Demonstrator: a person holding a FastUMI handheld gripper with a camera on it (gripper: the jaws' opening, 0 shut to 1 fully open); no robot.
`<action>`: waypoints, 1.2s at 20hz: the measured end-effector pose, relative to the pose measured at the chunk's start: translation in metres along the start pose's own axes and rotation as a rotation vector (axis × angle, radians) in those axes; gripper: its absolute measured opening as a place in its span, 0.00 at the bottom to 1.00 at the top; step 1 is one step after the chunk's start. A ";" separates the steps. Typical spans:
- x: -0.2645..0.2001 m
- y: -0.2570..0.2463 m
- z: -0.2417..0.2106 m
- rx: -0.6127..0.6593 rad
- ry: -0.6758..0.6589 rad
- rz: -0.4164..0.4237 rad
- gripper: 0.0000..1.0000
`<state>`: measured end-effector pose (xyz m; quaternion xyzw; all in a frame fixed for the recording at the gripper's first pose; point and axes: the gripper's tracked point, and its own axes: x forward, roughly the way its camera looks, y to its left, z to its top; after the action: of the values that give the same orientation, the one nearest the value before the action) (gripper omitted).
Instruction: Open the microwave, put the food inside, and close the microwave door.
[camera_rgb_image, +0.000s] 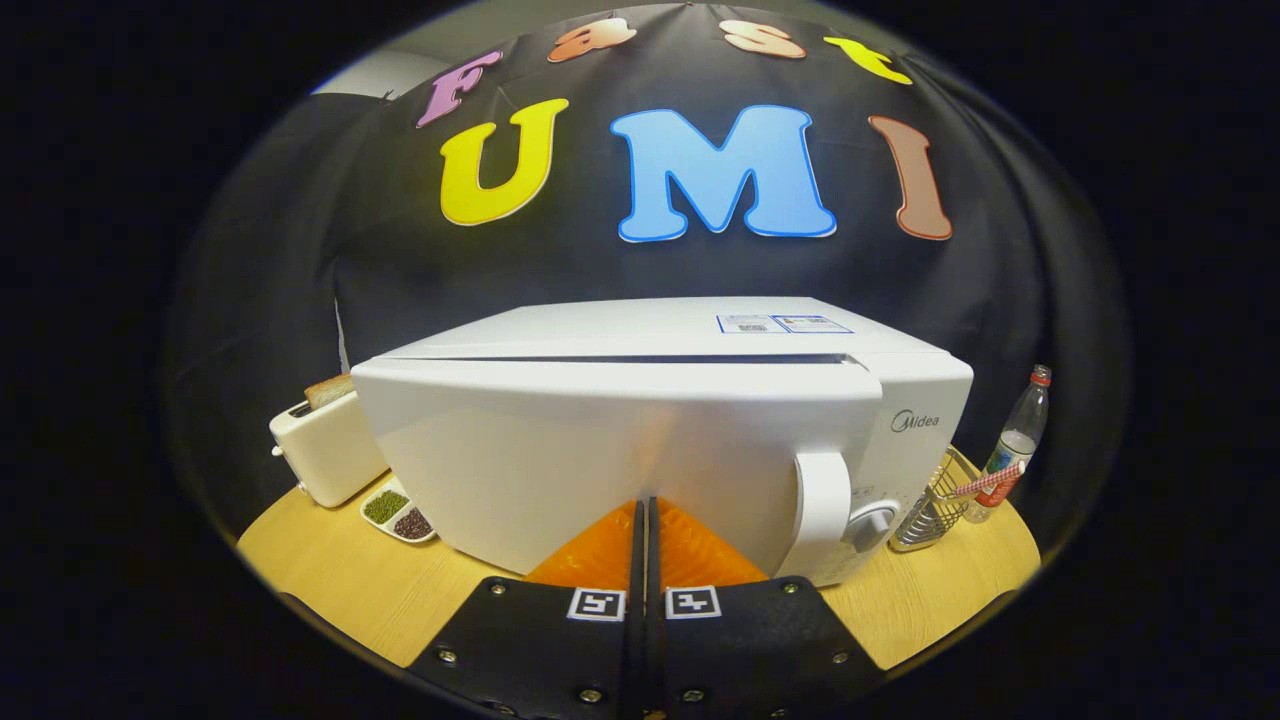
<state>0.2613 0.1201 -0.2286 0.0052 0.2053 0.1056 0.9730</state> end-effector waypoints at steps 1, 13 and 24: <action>-0.001 0.001 -0.001 0.005 0.001 0.004 0.00; 0.013 0.001 0.004 -0.050 -0.018 -0.025 0.01; -0.060 0.013 0.040 -0.063 -0.110 -0.059 0.01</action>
<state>0.2210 0.1211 -0.1668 -0.0257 0.1483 0.0826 0.9852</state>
